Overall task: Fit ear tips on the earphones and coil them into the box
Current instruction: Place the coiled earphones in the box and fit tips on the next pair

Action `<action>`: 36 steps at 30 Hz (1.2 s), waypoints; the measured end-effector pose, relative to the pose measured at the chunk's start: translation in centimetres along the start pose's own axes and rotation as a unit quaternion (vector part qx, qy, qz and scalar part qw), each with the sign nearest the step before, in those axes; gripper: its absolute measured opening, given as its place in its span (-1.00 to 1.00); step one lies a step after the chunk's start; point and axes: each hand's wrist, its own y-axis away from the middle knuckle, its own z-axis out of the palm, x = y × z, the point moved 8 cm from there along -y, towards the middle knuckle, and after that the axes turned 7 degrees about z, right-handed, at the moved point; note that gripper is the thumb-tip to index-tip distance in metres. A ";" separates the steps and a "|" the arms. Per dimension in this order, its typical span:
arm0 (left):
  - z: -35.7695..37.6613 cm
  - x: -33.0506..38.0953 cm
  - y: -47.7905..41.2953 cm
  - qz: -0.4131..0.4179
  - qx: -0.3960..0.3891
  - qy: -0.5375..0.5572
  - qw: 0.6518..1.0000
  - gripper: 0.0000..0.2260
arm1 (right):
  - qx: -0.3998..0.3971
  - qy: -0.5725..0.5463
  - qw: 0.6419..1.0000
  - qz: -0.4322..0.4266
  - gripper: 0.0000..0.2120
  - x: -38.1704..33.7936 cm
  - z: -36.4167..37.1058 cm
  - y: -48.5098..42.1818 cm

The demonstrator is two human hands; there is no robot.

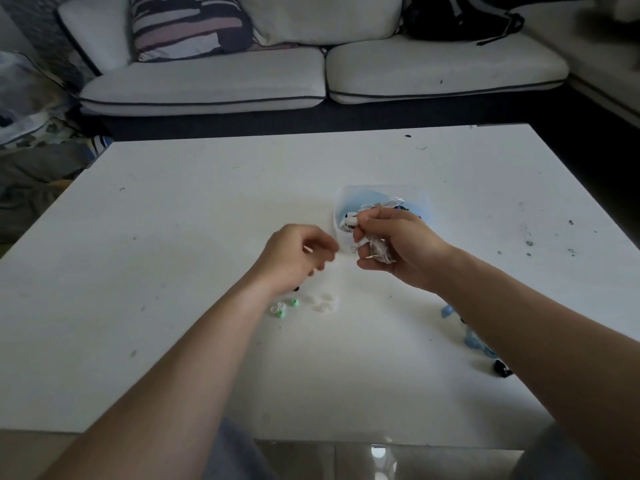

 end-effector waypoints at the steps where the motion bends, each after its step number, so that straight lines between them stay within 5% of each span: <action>1: 0.6 -0.5 0.0 0.003 -0.031 -0.077 0.997 -0.88 | 0.002 -0.015 1.000 0.006 -0.88 0.0 -0.1 0.0; 5: 3.6 -2.4 0.3 -0.008 -0.148 -0.200 0.969 -0.86 | -0.004 -0.082 0.996 0.029 -0.84 0.2 -0.2 -0.1; 22: 5.3 -2.8 0.5 -0.033 -0.144 -0.184 0.972 -0.89 | -0.025 -0.139 0.990 0.015 -0.83 -0.1 0.2 0.1; 32: 1.6 -1.3 -0.1 -0.033 -0.028 -0.112 0.993 -0.89 | -0.022 -0.140 0.990 0.020 -0.84 0.0 0.1 -0.1; 36: 0.7 -0.1 0.0 -0.043 0.040 0.094 0.994 -0.94 | -0.013 -0.129 0.991 0.022 -0.86 0.3 0.0 -0.4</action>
